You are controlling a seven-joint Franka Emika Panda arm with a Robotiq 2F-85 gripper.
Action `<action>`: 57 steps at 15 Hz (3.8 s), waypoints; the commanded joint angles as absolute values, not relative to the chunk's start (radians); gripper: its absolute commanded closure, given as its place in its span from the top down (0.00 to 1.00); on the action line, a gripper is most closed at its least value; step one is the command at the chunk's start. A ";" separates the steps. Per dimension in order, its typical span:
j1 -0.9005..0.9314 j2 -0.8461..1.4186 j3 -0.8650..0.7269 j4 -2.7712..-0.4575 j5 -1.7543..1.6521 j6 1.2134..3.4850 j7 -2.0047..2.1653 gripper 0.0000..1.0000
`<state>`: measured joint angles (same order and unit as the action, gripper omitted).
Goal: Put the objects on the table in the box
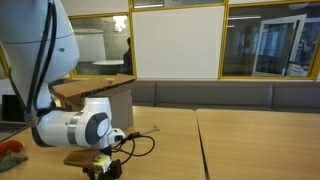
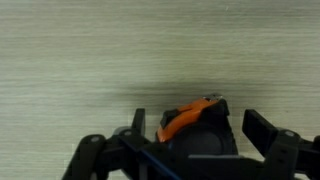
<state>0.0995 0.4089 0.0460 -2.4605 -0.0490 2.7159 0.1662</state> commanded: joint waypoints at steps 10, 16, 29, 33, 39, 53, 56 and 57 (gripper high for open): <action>0.106 0.465 0.026 -2.373 -0.045 2.696 0.147 1.00; 0.104 0.475 0.028 -2.365 -0.043 2.698 0.138 0.55; 0.081 0.145 -0.023 -2.431 0.021 2.685 0.260 0.55; 0.096 -0.001 -0.036 -2.425 -0.077 2.682 0.392 0.55; 0.053 -0.164 0.058 -2.376 -0.289 2.644 0.631 0.55; 0.056 -0.045 0.268 -2.024 -0.476 2.569 0.764 0.55; 0.097 0.063 0.260 -1.917 -0.489 2.563 0.747 0.55; 0.115 0.101 0.250 -1.881 -0.483 2.562 0.736 0.55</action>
<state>0.0729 -0.0264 0.2658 -2.0340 -0.4622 2.5852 0.7514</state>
